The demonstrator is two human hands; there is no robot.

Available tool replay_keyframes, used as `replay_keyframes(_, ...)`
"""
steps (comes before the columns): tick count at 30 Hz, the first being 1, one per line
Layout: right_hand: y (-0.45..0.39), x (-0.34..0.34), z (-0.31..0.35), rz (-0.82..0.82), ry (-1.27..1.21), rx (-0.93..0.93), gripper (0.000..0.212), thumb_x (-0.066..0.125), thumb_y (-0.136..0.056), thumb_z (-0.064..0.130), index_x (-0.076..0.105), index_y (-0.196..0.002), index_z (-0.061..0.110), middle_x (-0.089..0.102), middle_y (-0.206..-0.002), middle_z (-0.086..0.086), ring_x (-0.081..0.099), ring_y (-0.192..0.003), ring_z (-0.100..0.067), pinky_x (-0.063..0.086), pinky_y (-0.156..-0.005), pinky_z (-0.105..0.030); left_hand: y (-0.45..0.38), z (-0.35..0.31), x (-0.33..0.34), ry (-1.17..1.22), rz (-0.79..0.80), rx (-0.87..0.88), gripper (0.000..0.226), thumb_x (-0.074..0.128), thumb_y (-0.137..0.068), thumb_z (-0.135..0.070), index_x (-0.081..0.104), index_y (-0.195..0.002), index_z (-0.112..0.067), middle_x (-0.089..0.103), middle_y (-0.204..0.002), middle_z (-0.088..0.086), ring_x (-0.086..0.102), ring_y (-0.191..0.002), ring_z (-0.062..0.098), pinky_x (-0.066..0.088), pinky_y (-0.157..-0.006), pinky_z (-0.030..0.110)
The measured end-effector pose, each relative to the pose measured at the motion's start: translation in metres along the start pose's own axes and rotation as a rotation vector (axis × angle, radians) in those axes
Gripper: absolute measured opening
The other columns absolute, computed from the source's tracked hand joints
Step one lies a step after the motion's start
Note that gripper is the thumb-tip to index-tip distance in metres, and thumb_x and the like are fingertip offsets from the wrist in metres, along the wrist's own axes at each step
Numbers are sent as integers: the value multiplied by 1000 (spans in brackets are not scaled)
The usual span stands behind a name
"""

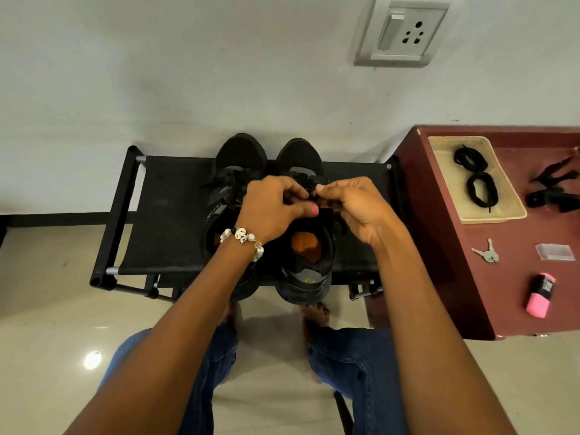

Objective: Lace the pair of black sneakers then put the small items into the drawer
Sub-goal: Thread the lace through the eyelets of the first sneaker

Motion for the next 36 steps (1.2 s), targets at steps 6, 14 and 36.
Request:
replay_keyframes(6,2,-4,1,-44,33,-14,17,62,-91,3,69,-76,8,67,-74,-9,64,-73,-17,51,-72,-28,7,13,8,65,-3,-103,41,84,-71,-17,69,-109,-18,62,-84,-5,56,-50,8,50,-47,16)
replay_keyframes(14,14,-14,6,15,431,-114,7,81,-77,16,77,-81,12,72,-76,-4,67,-80,-13,54,-76,-32,11,15,6,106,-62,-133,36,84,-70,-18,73,-104,-24,65,-85,-4,56,-46,10,47,-48,12)
replay_keyframes(36,21,-17,39,-10,662,-339,23,59,-97,17,69,-77,13,73,-79,-1,64,-73,-1,50,-73,-28,9,18,8,124,-42,-125,39,85,-70,-16,73,-106,-24,65,-87,-4,55,-48,9,47,-48,13)
Point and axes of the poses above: each hand's wrist, its own y-axis away from the middle knuckle, its own x-axis out of the palm, z = x × y, the point moved 9 cm from there along -y, towards the middle knuckle
